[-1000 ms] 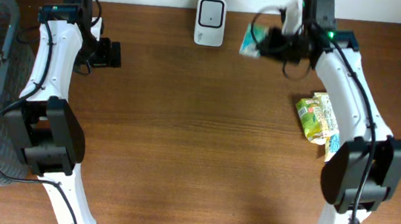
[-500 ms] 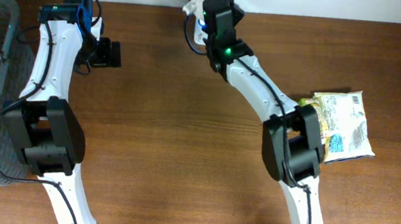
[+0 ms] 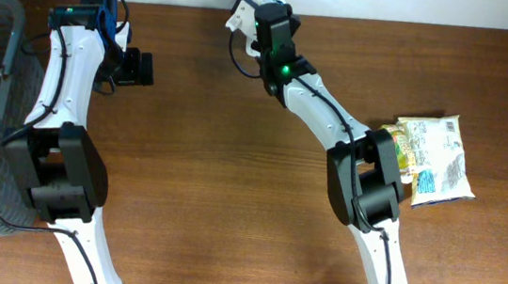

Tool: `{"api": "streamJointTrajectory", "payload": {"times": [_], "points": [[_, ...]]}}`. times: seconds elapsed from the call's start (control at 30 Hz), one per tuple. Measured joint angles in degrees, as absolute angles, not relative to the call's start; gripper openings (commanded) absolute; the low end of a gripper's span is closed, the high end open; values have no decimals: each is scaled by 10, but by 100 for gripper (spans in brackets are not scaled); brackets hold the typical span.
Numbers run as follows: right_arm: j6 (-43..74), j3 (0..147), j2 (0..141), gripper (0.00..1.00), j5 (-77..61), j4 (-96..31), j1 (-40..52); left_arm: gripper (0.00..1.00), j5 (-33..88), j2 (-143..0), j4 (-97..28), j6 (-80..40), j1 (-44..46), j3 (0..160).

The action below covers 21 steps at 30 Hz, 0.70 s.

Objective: Scan the item barcode
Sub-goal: 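Move the teal pouch right and release it onto the item pile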

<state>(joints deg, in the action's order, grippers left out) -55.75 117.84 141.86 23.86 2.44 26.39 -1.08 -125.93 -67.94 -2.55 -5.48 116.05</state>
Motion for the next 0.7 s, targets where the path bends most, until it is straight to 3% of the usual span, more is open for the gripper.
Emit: {"api": "streamJointTrajectory", "payload": {"times": [0.23,0.33,0.47,0.6,0.7], "points": [[-571,1178,1436,4,246,84,264,99,-11,-1259,-680,-25,-55,1160],[-545,1178,1427,4,245,43,267,99,-11,-1259,-680,-25,-55,1160],[-420,1172,1317,4,204,-139,268,99,-11,-1259,-680,-25,-55,1160],[-235,1180,1170,4,173,-405,255,99,-11,-1259,-679,-25,-55,1160],[-100,1187,1074,4,161,-618,190,99,-11,-1259,-679,-25,-55,1160]]}}
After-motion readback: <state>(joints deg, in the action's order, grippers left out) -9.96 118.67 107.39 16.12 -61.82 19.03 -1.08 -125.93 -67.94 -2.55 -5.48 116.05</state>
